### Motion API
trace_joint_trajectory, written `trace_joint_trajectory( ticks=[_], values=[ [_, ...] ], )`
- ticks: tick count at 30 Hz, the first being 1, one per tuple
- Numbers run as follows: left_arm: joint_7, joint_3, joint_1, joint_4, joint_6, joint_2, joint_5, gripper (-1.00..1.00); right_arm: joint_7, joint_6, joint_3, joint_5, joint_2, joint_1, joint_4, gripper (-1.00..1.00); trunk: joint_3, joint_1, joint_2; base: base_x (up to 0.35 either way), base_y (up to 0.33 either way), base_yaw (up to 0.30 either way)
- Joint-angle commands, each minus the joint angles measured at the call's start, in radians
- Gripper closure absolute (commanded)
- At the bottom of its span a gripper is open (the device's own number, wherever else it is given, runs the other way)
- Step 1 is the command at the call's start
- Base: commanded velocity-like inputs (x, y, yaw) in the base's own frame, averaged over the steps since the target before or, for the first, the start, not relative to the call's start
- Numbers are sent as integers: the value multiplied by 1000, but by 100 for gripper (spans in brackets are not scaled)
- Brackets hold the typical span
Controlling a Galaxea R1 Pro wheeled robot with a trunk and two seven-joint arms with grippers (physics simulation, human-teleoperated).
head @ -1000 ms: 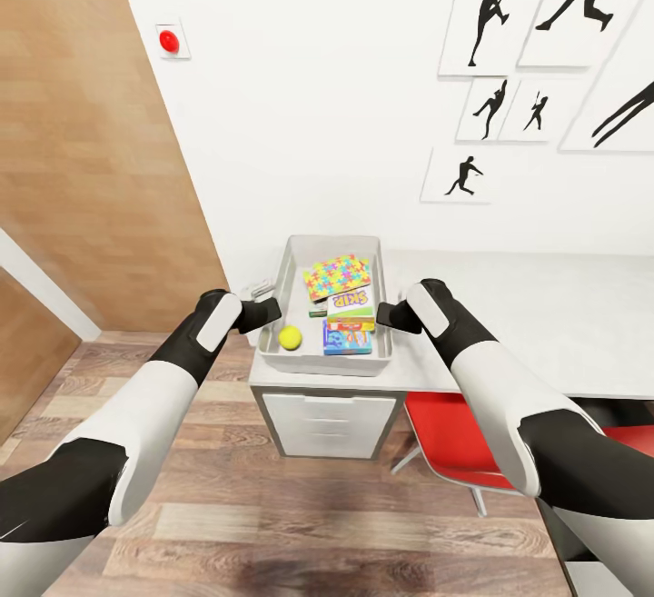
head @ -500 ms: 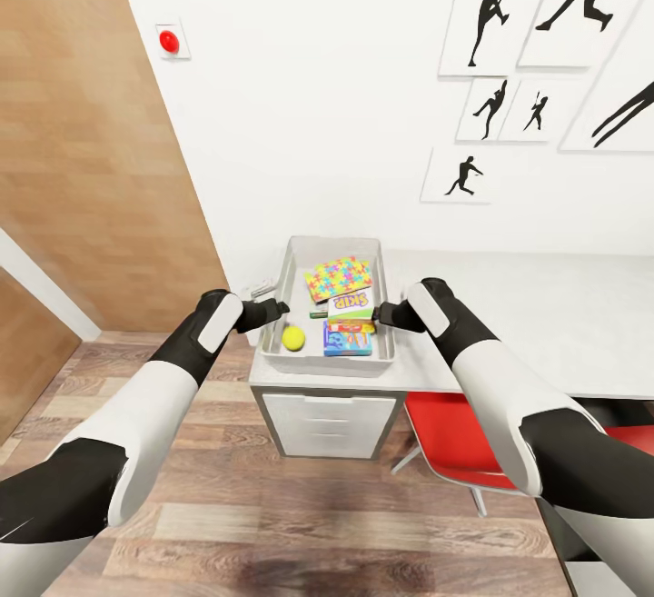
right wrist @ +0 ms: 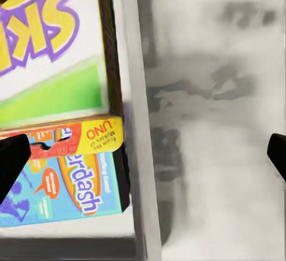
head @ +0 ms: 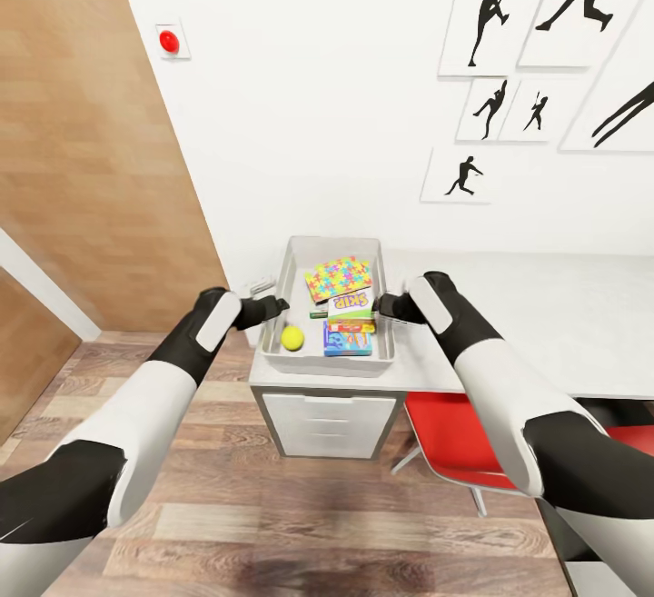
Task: Put all the toys in the child's room - the three board games (two on the bed and one on the table), the two jigsaw puzzles on the table, and the tennis ball on the table - inside the toy box on the table in the child's room.
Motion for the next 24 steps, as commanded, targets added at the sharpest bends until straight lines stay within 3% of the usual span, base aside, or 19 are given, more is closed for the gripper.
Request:
trace_joint_trajectory(
  ticks=[1, 4, 9, 10, 15, 24],
  values=[
    [9, -1, 1, -16, 2, 2, 11, -100, -10, 2, 3, -11, -5, 3, -25, -100, -2, 1, -2, 0, 0, 0],
    [7, 2, 10, -55, 5, 6, 12, -100, -11, 3, 2, -11, -18, 20, -86, -100, -2, 1, -2, 0, 0, 0],
    [-5, 6, 66, -207, 13, 24, 19, -100, -14, 10, -1, -11, -50, 106, -311, -100, -2, 1, -2, 0, 0, 0],
    [-5, 6, 66, -207, 13, 24, 19, -100, -14, 10, -1, -11, -50, 106, -311, -100, -2, 1, -2, 0, 0, 0],
    [-13, 9, 117, -348, 21, 44, 21, -100, -19, 20, -6, -12, -76, 180, -504, -100, -2, 1, -2, 0, 0, 0],
    [-15, 23, 172, -512, 33, 58, 22, -100, -23, 26, -9, -11, -91, 223, -642, -100, -2, 1, -2, 0, 0, 0]
  ],
)
